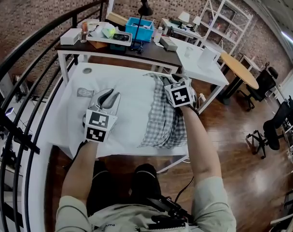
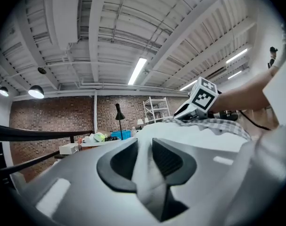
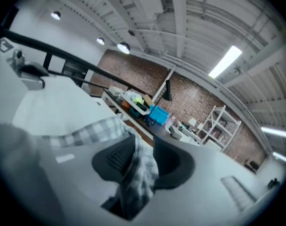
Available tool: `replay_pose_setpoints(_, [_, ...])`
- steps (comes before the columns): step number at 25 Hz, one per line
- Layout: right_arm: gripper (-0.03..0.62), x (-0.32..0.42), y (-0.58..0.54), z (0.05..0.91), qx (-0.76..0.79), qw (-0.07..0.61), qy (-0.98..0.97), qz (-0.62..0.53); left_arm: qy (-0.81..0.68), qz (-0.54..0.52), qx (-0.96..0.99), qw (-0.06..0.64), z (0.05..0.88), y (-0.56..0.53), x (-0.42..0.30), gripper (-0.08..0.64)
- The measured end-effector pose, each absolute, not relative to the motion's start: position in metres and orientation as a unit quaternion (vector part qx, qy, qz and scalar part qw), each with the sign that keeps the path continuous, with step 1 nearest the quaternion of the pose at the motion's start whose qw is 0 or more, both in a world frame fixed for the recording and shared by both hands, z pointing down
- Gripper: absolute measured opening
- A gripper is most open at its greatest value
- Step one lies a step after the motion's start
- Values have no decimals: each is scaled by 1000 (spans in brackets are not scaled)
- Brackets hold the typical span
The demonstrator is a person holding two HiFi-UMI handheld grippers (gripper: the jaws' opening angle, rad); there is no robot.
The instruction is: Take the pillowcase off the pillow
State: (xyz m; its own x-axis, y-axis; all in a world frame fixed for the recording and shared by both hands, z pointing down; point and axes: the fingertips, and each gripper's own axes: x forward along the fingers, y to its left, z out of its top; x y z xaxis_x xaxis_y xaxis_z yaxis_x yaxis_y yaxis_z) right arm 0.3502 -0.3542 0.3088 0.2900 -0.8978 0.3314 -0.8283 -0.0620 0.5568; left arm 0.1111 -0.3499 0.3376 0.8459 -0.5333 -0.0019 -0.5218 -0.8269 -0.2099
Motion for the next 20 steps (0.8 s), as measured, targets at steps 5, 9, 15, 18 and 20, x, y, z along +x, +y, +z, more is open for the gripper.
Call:
replay_pose_setpoints(5, [126,304,-275,290,749,183,-630,-94,270,-1,-948,166,294,-303,93,133])
replay_pose_setpoints(9, [126,264,-207,311,744,111,-652,-101,201,-59,-960,186,327,-232,99,223])
replay_pose_setpoints(15, [128,218,-141,369,750,89,-651,-72,198,-160,-939,233,393,-209,114,256])
replay_pose_setpoints(18, [146,196,-136,410,744,115,-656,-53,220,-171,-926,253,402,-220,115,230])
replay_pose_setpoints(20, [156,185,-149,436,734,134,-664,-38,235,-170,-921,261,406,-228,114,160])
